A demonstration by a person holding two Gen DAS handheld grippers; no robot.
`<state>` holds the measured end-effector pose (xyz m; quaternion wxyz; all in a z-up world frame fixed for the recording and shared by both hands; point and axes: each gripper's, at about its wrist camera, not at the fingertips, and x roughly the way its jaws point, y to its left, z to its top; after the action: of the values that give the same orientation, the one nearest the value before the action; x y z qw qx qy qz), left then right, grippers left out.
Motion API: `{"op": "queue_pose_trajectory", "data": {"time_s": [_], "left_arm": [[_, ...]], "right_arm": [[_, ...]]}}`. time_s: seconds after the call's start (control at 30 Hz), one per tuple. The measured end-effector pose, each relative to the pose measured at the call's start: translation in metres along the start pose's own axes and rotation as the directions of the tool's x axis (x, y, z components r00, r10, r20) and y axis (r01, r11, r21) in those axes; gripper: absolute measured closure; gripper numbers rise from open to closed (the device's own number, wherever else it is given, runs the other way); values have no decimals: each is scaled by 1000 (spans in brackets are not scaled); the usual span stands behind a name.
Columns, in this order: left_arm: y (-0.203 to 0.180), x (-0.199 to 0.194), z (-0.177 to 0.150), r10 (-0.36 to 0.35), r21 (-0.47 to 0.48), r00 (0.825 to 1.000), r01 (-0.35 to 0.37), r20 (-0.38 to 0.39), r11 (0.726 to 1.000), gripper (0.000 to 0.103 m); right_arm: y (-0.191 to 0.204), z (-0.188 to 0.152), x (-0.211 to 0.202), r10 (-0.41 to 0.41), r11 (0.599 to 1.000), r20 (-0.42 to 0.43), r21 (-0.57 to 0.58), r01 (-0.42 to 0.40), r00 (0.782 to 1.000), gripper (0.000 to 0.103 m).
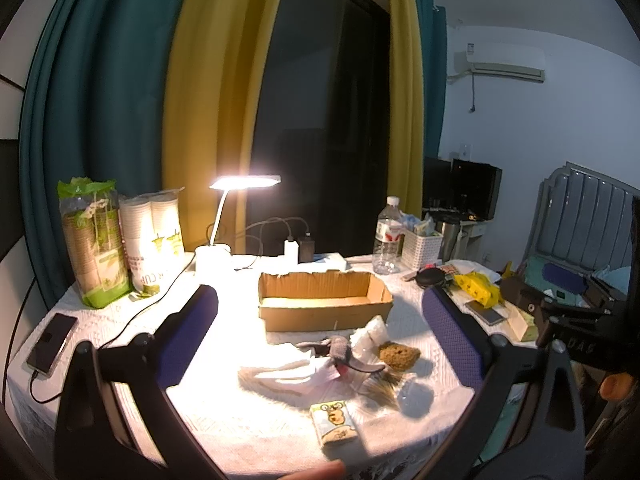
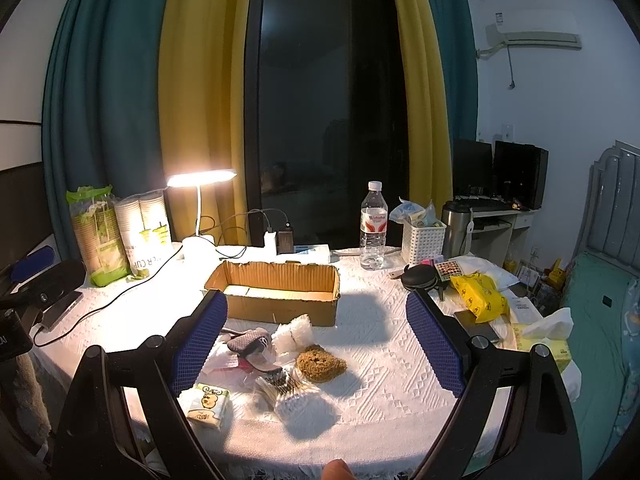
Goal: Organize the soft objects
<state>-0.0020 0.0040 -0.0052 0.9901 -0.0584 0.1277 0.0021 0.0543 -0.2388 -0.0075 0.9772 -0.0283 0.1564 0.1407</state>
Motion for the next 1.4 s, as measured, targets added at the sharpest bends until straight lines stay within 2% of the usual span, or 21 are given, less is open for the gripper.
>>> {"op": "queue_pose_trajectory", "data": {"time_s": [1.27, 1.4], "left_arm": [[-5, 0, -5, -3, 1, 1000, 3, -6, 1000, 0], [-7, 0, -7, -3, 2, 1000, 3, -9, 1000, 1]], "right_arm": [[1, -4, 0, -2, 1000, -11, -1, 2, 1000, 10], [5, -13, 1, -2, 1000, -12, 0, 2, 1000, 10]]}}
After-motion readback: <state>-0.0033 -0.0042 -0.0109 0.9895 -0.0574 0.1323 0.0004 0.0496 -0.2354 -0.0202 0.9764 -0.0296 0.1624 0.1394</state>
